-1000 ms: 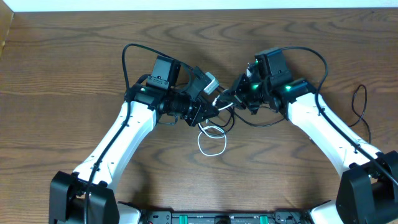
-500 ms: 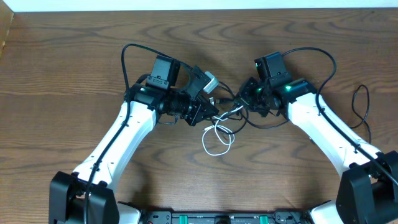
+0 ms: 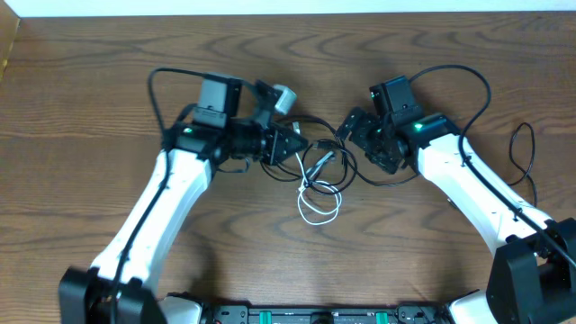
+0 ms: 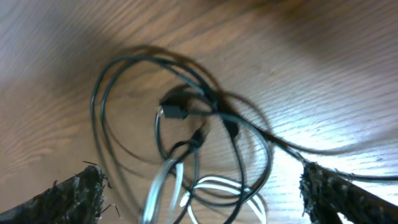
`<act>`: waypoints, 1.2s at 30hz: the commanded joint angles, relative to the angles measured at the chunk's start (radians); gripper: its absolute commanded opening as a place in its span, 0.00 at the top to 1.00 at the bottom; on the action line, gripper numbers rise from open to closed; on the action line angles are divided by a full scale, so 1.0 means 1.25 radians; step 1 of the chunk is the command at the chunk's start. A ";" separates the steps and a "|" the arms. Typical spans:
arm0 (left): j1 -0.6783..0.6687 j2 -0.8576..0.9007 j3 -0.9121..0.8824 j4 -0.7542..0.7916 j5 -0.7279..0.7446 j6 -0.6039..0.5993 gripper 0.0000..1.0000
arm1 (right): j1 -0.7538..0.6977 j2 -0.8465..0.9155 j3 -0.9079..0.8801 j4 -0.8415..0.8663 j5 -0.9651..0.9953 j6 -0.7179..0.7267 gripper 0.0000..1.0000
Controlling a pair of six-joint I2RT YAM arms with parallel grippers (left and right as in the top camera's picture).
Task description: Untangle cables
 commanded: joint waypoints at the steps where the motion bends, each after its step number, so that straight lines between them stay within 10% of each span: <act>1: 0.038 -0.080 0.020 0.038 0.031 -0.159 0.92 | -0.026 0.007 0.005 -0.001 0.017 -0.019 0.01; 14: 0.141 -0.182 0.020 0.084 -0.045 -0.420 0.92 | -0.058 0.007 0.005 0.021 -0.286 -0.413 0.01; 27: 0.141 -0.166 0.019 0.035 -0.167 -0.752 0.92 | -0.020 0.006 0.005 0.049 -0.487 -0.738 0.21; 36: 0.141 -0.166 0.019 0.035 -0.190 -0.969 0.92 | 0.082 0.006 0.005 0.118 -0.480 -0.795 0.15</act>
